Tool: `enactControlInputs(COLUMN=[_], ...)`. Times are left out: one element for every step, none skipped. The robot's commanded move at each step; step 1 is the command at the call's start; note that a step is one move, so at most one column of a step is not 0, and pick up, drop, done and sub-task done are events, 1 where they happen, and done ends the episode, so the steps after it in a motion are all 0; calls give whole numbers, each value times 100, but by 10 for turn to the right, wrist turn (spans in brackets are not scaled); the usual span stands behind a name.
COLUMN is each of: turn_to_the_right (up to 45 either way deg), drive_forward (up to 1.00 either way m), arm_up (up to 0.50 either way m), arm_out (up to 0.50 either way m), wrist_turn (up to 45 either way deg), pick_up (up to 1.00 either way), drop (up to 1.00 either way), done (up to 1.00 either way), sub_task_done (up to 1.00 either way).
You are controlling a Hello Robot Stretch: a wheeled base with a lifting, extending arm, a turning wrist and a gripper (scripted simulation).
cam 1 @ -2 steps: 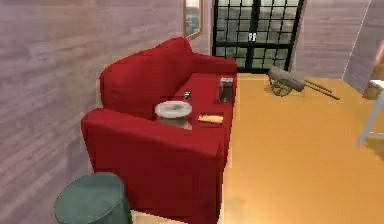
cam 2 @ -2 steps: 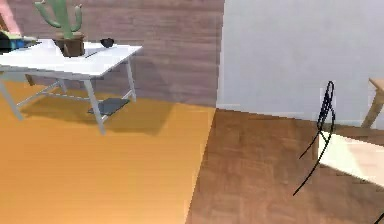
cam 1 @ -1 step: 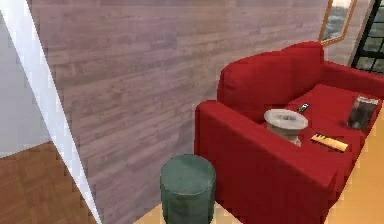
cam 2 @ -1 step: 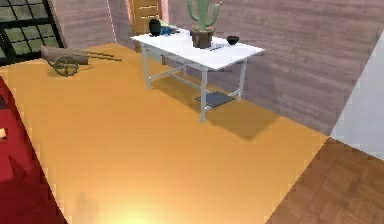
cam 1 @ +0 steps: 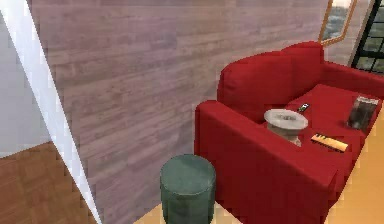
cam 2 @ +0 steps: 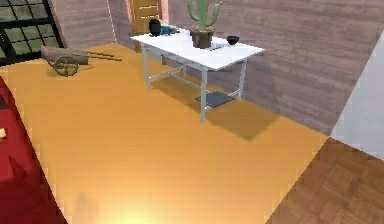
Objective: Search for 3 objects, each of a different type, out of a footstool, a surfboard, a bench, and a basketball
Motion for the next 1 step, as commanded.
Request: enactControlInputs(turn_to_the_right=[450], drive_forward=[0], arm_up=[0], arm_out=[0], wrist_turn=[0], pick_up=[0], drop=[0], done=[0], sub_task_done=[0])
